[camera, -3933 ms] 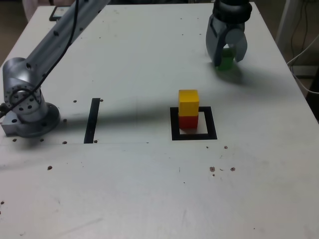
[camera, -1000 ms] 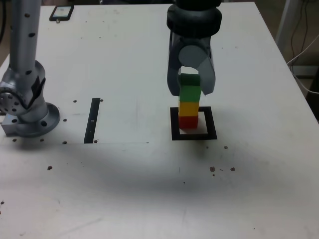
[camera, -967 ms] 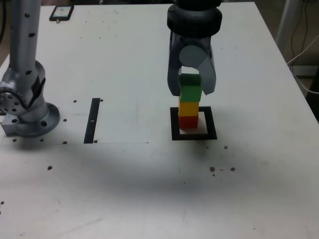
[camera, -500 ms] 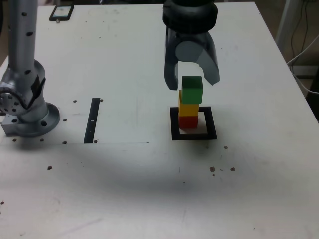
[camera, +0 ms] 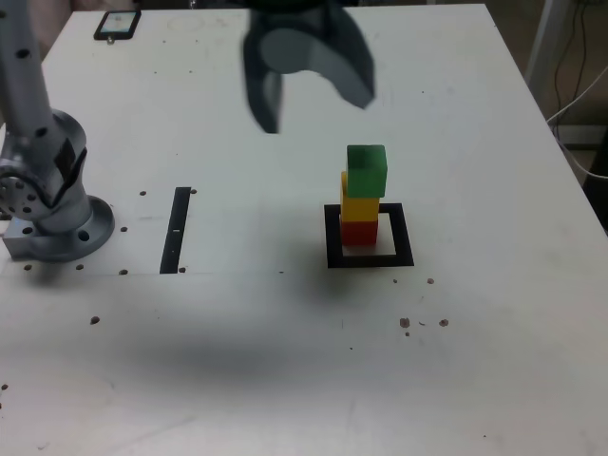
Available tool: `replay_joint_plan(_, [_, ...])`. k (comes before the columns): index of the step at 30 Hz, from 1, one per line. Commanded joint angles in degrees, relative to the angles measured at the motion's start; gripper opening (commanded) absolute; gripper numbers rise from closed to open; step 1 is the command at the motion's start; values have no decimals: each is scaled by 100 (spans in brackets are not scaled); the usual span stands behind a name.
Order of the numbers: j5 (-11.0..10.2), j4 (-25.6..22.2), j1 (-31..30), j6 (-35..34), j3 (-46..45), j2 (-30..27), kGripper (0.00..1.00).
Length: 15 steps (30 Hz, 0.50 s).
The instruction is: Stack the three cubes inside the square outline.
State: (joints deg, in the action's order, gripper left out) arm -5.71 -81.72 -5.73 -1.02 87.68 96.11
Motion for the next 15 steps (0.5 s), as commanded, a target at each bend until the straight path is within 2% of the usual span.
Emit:
replay_joint_plan(1, [-2,-5,-8,35,-247,-250,100])
replay_joint_plan(8, [-50,112,-8,105,-1367,-966,99])
replay_joint_plan(15, [13,757,-8,110,-2600,-1347,99])
